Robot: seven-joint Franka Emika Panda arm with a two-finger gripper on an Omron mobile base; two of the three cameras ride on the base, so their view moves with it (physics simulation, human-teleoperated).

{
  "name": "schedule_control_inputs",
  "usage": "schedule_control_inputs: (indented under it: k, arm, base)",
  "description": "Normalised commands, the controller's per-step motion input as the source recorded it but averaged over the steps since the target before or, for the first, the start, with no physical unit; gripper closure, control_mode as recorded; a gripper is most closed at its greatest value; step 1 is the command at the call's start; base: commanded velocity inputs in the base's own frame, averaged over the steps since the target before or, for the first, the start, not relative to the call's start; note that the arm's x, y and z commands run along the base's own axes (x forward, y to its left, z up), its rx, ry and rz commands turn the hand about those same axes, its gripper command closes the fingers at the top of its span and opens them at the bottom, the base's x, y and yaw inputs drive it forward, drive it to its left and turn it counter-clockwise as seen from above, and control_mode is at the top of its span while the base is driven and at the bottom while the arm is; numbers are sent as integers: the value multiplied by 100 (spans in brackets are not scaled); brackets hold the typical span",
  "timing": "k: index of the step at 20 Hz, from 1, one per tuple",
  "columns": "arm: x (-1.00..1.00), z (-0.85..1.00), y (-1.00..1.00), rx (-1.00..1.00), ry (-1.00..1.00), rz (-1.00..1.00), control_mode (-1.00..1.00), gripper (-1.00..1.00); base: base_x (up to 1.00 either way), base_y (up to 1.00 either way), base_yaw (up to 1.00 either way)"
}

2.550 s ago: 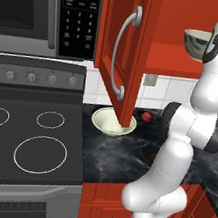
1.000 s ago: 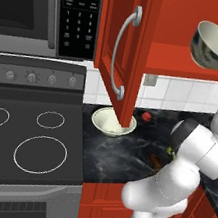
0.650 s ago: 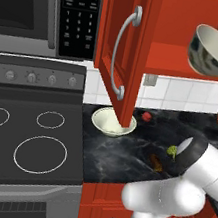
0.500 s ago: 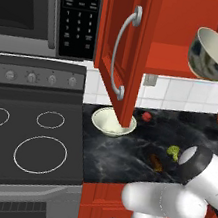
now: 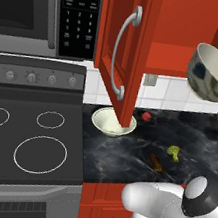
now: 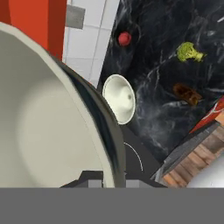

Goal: Pick both bowls and place them on the counter. Then place the broccoli in one bowl and place the sweet potato in the other bowl.

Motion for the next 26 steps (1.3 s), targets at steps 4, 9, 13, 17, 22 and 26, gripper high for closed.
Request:
schedule_control_inputs:
  k: [4,9,13,17,22,26]
  arm:
    - [-53,-36,30,-10,10,7,-100,100]
    - [-37,-52,30,-20,13,6,-100,100]
    - [11,-83,44,-18,25,2,-100,100]
    - [36,-65,31,-5,2,10,-100,100]
    - [41,-51,19,1,0,11,-100,100]
    - [34,-50,12,5,4,21,-100,100]
  base:
    - [0,0,0]
    - [0,0,0]
    - [0,0,0]
    - [0,0,0]
    - [0,0,0]
    - [0,0,0]
